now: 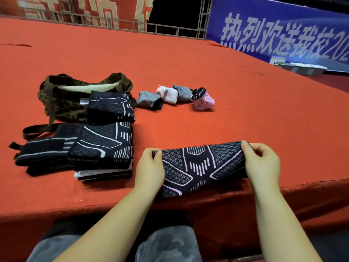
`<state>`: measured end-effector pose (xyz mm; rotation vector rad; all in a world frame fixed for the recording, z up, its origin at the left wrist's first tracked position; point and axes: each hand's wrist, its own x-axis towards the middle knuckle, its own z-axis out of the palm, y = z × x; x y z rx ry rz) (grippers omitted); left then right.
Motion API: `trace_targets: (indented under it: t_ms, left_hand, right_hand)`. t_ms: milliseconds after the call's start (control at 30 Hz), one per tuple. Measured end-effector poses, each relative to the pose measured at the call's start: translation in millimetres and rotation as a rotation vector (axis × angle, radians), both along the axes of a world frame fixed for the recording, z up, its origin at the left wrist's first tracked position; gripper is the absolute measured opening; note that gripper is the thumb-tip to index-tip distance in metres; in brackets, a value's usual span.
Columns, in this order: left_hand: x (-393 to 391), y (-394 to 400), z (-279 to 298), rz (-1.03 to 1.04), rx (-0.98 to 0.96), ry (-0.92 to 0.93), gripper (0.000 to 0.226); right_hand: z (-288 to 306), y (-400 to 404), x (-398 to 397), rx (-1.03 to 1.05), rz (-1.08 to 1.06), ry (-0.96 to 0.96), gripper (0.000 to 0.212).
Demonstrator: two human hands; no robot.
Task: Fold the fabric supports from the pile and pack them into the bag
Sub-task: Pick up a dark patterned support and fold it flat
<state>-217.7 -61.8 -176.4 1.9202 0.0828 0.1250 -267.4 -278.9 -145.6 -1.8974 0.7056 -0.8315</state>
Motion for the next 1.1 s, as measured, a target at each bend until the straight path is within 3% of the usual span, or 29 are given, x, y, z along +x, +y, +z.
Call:
trace_targets:
  t_ms: [67,200,267,333,433,533,633,867,967,1100]
  left_hand:
    - [10,-7,-3,0.023,0.045,0.040,0.021]
    - [25,-8,-7,0.031,0.139,0.134,0.030]
    - [24,-6,-11,-0.001,0.375,0.120,0.045]
    - [16,-10,-15,-0.035,0.655,-0.043,0.057]
    - [4,-24,-16,-0.199,0.807,-0.156,0.059]
    - [1,-31,-27,-0.363,0.964,-0.068,0.058]
    - [3,-24,-37,-0.417,1.038,0.006,0.059]
    - [6,-14,-33,-0.341,0.984,0.073,0.062]
    - [1,-9,-26,-0.267,0.810,0.100,0.059]
    - [-1,-4,-12,-0.145,0.437,0.207,0.059]
  right_hand:
    - [-10,3,11,-0.031,0.074,0.092,0.007]
    - [-29,16,15,-0.204,0.156,0.214,0.034]
    - [-37,32,13,-0.345,0.185,0.165,0.033]
    - [-46,49,14,-0.439,0.307,0.133,0.032]
    - [-54,69,21,-0.470,0.533,0.195,0.039]
    - [-58,73,28,-0.493,0.689,0.318,0.044]
    - [-68,59,30,-0.593,0.680,0.541,0.048]
    - [-70,33,28,-0.620,0.472,0.782,0.058]
    - [-66,39,29,-0.598,0.476,0.818,0.060]
    - [-63,63,21,-0.593,0.608,0.753,0.070]
